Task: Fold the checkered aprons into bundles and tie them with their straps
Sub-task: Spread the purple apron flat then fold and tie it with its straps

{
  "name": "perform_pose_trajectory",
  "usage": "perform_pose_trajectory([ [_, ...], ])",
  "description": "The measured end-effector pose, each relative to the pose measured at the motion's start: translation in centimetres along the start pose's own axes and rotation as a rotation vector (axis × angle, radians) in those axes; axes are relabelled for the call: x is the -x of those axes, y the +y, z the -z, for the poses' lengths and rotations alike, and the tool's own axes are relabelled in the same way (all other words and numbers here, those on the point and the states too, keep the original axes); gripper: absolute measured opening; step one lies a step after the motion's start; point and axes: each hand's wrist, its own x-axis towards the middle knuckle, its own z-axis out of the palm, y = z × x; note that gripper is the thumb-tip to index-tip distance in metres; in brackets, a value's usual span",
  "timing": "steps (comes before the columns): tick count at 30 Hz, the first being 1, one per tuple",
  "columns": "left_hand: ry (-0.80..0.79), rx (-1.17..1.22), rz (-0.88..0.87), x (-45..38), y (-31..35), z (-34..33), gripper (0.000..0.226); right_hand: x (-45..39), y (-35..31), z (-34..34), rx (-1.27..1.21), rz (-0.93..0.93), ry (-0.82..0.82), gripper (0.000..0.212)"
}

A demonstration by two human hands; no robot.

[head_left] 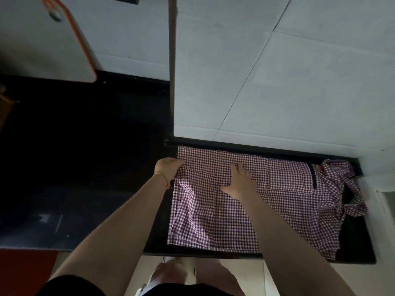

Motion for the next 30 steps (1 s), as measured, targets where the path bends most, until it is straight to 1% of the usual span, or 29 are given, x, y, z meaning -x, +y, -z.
perform_pose_trajectory([
  [2,-0.016,-0.042,-0.016,0.3,-0.2,-0.1,0.012,-0.5,0.2,0.2,0.01,0.005,0.033,0.097],
  [4,-0.082,-0.068,-0.008,0.8,-0.5,0.0,0.022,-0.6,0.1,0.2,-0.005,-0.017,0.112,0.084],
  [5,-0.118,-0.075,-0.011,0.9,-0.7,0.1,0.026,-0.5,-0.2,0.0,-0.012,-0.032,0.176,0.076],
  [7,-0.187,-0.139,-0.061,1.6,-1.3,0.8,0.025,0.4,-1.0,-0.5,-0.014,-0.039,0.302,0.062],
  [8,-0.212,-0.191,-0.085,1.9,-1.6,1.0,0.022,1.0,-1.5,-0.6,-0.01,-0.033,0.333,0.054],
  [10,-0.217,-0.269,-0.106,2.3,-2.1,1.2,0.022,2.3,-2.1,-0.9,-0.004,-0.03,0.306,0.044],
  [11,-0.211,-0.291,-0.114,2.6,-2.4,1.3,0.022,3.1,-2.2,-1.0,0.003,-0.037,0.257,0.044],
  [13,-0.225,-0.351,-0.121,3.2,-2.6,1.3,0.022,4.6,-2.2,-1.4,0.034,-0.044,0.124,0.058],
  [16,-0.252,-0.526,-0.128,3.5,-3.2,1.4,0.026,5.5,-1.6,-2.2,0.051,-0.01,-0.076,0.088],
  [18,-0.184,-0.475,-0.149,4.2,-3.4,1.5,0.027,5.8,-1.0,-2.6,0.076,0.006,-0.133,0.108],
  [20,-0.112,-0.325,-0.164,5.0,-3.8,1.5,0.029,6.2,-0.4,-3.2,0.075,0.018,-0.151,0.121],
  [21,-0.105,-0.271,-0.16,5.2,-4.2,1.6,0.029,6.5,-0.2,-3.7,0.067,0.024,-0.144,0.125],
  [23,-0.158,-0.293,-0.128,5.8,-4.7,2.0,0.029,6.8,0.1,-4.5,0.06,0.029,-0.11,0.128],
  [25,-0.259,-0.424,-0.048,6.5,-5.7,2.6,0.035,6.9,0.3,-5.1,0.06,0.029,-0.086,0.129],
  [27,-0.341,-0.59,0.03,7.1,-6.7,3.1,0.032,7.1,0.3,-5.5,0.062,0.038,-0.07,0.128],
  [30,-0.341,-0.715,0.123,7.4,-8.1,3.7,0.025,7.2,0.5,-5.4,0.054,0.052,-0.069,0.126],
])
